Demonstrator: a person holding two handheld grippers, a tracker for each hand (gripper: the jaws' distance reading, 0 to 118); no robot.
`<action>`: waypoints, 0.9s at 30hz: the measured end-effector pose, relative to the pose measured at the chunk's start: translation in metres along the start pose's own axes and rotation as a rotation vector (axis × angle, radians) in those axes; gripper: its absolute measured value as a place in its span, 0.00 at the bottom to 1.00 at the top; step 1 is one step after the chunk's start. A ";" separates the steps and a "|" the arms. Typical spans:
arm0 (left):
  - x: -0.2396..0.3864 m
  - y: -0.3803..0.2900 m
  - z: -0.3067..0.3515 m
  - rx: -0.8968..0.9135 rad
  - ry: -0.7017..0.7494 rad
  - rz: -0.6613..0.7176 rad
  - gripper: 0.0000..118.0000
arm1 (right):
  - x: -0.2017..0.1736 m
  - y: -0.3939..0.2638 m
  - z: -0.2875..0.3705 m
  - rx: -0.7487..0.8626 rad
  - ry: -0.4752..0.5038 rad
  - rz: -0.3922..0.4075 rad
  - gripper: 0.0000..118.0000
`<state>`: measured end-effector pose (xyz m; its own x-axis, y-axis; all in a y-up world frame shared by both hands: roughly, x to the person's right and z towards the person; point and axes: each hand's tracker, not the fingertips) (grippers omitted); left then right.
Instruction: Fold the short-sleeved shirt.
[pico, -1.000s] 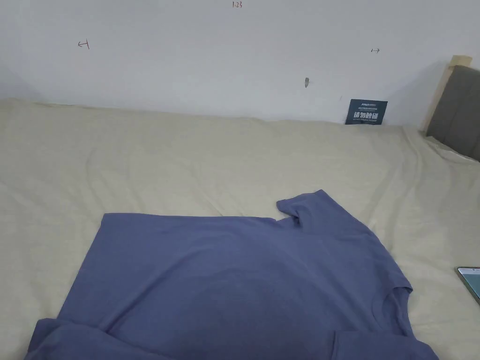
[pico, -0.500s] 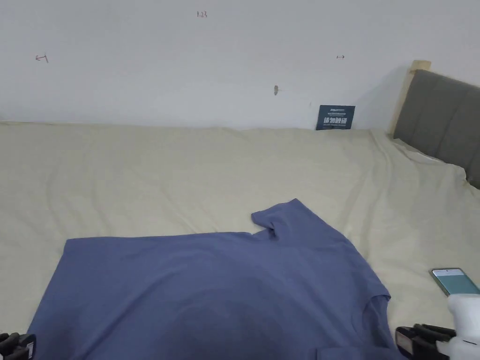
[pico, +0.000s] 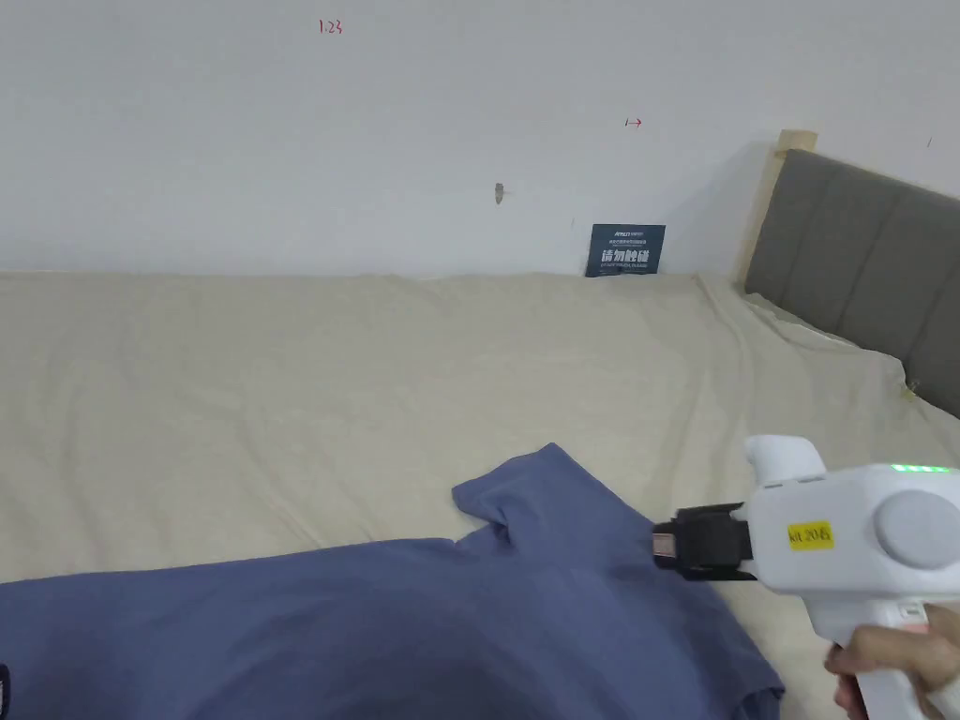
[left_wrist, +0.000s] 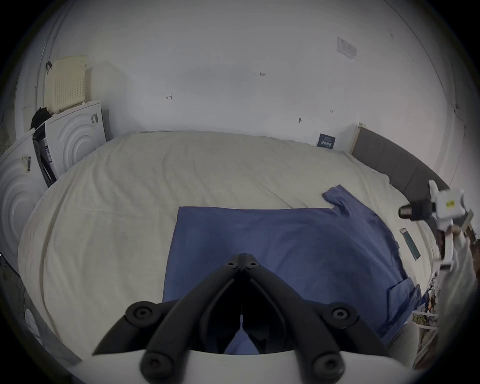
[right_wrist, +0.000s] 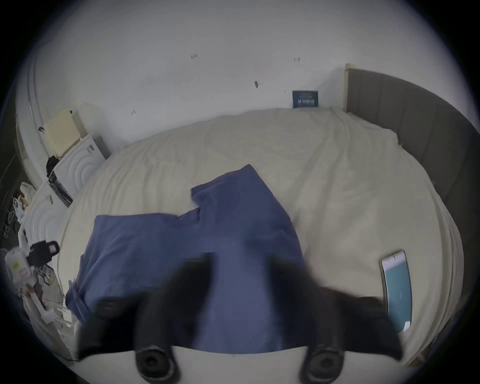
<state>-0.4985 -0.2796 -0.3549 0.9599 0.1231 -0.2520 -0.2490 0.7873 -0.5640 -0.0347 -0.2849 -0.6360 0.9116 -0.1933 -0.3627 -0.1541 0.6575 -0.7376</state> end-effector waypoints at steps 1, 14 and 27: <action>-0.002 0.003 -0.006 -0.024 0.012 -0.006 0.00 | 0.008 0.014 -0.021 -0.040 -0.006 -0.003 0.86; -0.026 0.003 -0.052 -0.089 0.114 0.039 0.00 | 0.023 0.055 -0.157 -0.320 -0.126 -0.098 0.85; -0.042 0.001 -0.064 -0.135 0.067 0.059 0.00 | -0.007 0.063 -0.126 -0.286 -0.242 0.033 0.00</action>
<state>-0.5471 -0.3221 -0.3951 0.9335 0.1229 -0.3368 -0.3241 0.6910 -0.6461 -0.0985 -0.3340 -0.7520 0.9628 0.0247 -0.2690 -0.2538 0.4235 -0.8696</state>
